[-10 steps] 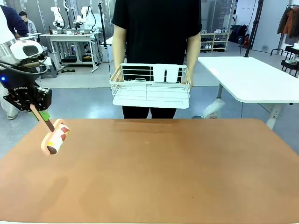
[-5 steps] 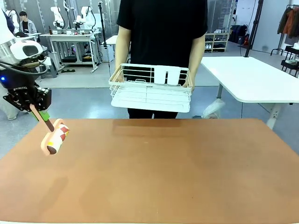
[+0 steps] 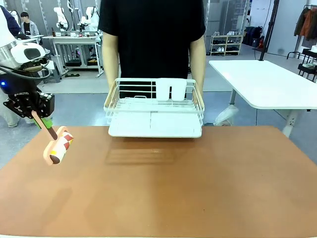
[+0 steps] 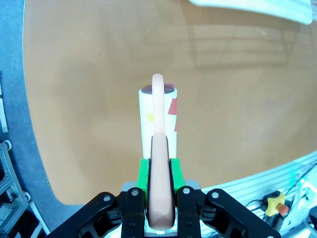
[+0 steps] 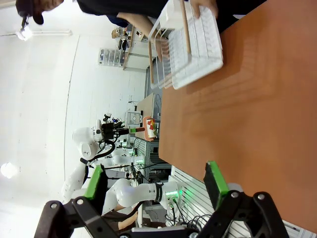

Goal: Clean the table.
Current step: Place the Lint Roller down when the Dish drying rack is positioned in the middle of the table.

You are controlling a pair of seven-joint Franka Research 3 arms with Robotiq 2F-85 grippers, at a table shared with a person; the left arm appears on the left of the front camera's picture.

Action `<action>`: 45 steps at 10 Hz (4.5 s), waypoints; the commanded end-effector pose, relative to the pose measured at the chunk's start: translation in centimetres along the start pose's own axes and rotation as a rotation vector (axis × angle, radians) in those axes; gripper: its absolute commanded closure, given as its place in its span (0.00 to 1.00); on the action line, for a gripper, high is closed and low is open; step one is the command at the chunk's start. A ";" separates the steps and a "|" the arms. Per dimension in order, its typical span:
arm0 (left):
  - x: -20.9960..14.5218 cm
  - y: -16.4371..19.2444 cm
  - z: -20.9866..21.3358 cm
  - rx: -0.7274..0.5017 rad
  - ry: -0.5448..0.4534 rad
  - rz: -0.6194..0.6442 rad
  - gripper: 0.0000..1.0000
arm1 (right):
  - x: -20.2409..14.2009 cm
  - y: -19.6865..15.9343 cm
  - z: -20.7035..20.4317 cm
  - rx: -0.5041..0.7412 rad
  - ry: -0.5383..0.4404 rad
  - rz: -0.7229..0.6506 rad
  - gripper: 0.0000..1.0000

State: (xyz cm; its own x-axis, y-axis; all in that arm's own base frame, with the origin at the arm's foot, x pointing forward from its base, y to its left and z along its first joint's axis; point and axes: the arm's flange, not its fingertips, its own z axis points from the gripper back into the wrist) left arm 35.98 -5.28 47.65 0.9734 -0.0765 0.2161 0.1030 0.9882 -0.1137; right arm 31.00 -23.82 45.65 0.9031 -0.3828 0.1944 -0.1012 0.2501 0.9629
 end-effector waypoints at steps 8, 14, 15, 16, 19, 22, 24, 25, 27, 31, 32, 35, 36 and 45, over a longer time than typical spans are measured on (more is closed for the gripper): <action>-0.1 0.0 0.1 0.012 -0.004 0.017 0.79 | -0.1 0.4 0.0 0.010 -0.004 0.004 0.00; -0.1 0.0 0.1 0.012 -0.004 0.017 0.79 | -0.1 0.4 0.0 0.010 -0.004 0.004 0.00; -0.1 0.0 0.1 0.012 -0.004 0.017 0.79 | -0.1 0.4 0.0 0.010 -0.004 0.004 0.00; -0.1 0.0 0.1 0.012 -0.004 0.017 0.79 | -0.1 0.4 0.0 0.010 -0.004 0.004 0.00; -0.1 0.0 0.1 0.012 -0.004 0.017 0.79 | -0.1 0.4 0.0 0.010 -0.004 0.004 0.00; -0.1 0.0 0.1 0.012 -0.004 0.017 0.79 | -0.1 0.4 0.0 0.010 -0.004 0.004 0.00; 0.0 0.0 0.0 0.000 0.000 0.000 0.79 | -0.1 0.4 0.0 0.010 -0.004 0.004 0.00; 1.6 0.9 -0.4 -0.040 -0.017 0.069 0.79 | -0.1 0.4 0.0 0.010 -0.004 0.004 0.00; 5.2 2.9 -0.5 -0.150 -0.025 0.359 0.79 | -0.1 0.4 0.0 0.010 -0.004 0.004 0.00; 11.7 4.4 -2.6 -0.134 -0.122 0.883 0.79 | -0.1 0.4 0.0 0.010 -0.004 0.004 0.00; 12.1 3.6 -4.6 -0.137 -0.188 0.986 0.79 | -0.1 0.4 0.0 0.010 -0.004 0.004 0.00; 13.8 4.1 -7.2 -0.196 -0.312 1.234 0.79 | -0.1 0.4 0.0 0.010 -0.004 0.004 0.00; 13.2 4.2 -7.9 -0.162 -0.210 1.225 0.79 | -0.1 0.4 0.0 0.010 -0.004 0.004 0.00; 13.3 5.4 -15.5 -0.162 -0.402 1.533 0.79 | -0.1 0.4 0.0 0.010 -0.004 0.004 0.00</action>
State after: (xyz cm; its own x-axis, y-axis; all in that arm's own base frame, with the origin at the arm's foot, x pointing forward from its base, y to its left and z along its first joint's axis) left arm 52.00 -1.11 34.05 0.1010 0.9944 0.0325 -0.8354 0.1025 -0.5400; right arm 31.01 -23.80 45.66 0.9034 -0.3823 0.1943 -0.1013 0.2501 0.9629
